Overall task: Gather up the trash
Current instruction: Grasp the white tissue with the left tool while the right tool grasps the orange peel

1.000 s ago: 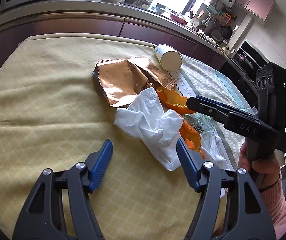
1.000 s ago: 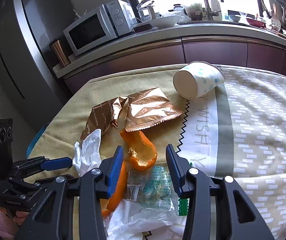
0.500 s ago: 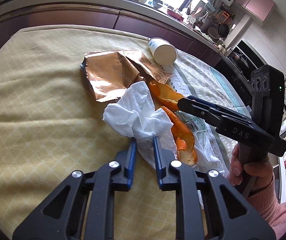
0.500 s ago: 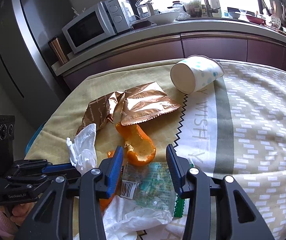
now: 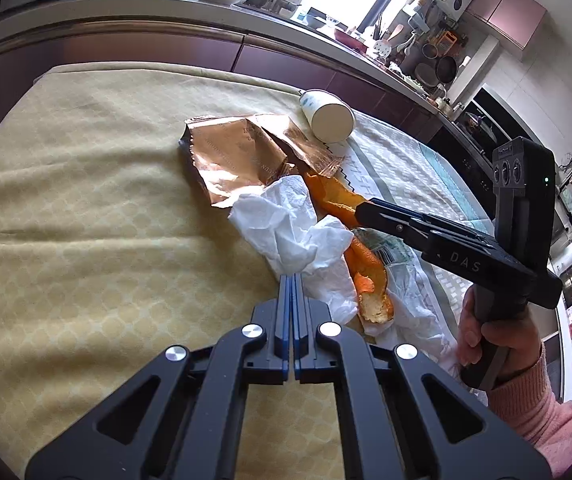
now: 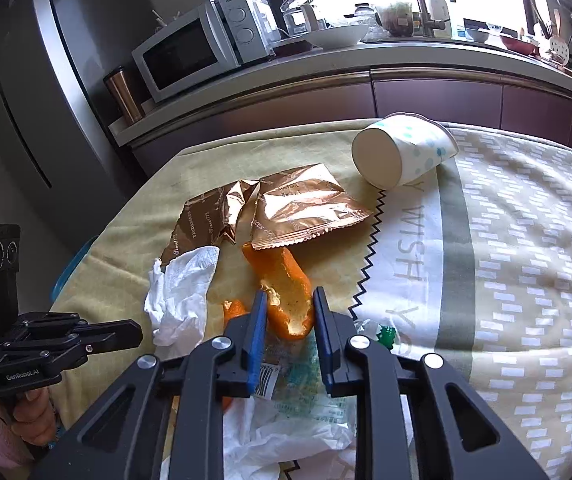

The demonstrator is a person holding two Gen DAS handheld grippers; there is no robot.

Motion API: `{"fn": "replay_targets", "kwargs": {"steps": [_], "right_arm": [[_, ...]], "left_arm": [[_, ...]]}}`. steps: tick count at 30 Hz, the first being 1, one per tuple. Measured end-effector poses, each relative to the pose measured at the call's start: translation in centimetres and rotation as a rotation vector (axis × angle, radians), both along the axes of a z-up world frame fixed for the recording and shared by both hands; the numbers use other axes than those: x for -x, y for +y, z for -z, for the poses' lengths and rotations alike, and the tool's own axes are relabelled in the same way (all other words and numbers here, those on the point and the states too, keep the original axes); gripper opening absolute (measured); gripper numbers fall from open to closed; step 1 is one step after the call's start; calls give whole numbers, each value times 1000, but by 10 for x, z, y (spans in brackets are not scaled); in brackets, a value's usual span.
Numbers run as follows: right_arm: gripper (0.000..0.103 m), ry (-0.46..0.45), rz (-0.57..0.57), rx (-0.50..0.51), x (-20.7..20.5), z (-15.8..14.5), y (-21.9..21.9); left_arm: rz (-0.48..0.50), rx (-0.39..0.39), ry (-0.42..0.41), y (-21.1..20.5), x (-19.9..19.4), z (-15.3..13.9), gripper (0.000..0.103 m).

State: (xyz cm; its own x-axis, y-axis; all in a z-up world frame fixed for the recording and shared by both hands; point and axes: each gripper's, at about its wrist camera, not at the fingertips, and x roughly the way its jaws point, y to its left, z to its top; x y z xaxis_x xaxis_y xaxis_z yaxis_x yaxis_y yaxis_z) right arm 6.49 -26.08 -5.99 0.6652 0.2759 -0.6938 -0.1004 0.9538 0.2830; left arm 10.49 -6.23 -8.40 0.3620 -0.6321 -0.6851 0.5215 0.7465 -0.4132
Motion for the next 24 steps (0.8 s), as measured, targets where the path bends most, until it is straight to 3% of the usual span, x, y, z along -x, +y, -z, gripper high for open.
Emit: {"fn": "replay_targets", "kwargs": {"steps": [2, 3, 5, 6, 13, 17, 24], "right_arm": [[18, -7, 0, -2, 2, -2, 0], [17, -12, -2, -6, 4, -3, 0], [17, -20, -5, -20, 7, -6, -1], [17, -25, -8, -25, 8, -7, -1], [16, -45, -19, -46, 18, -15, -3], [16, -53, -25, -53, 21, -16, -4], [16, -61, -37, -64, 22, -17, -1]], "left_arm": [[-3, -6, -8, 1, 1, -1, 8], [0, -11, -10, 0, 1, -1, 28], [0, -21, -12, -3, 1, -1, 52], [5, -27, -19, -7, 1, -1, 53], [15, -45, -4, -25, -9, 6, 51], [24, -49, 29, -33, -15, 10, 16], [6, -26, -5, -26, -8, 5, 12]]}}
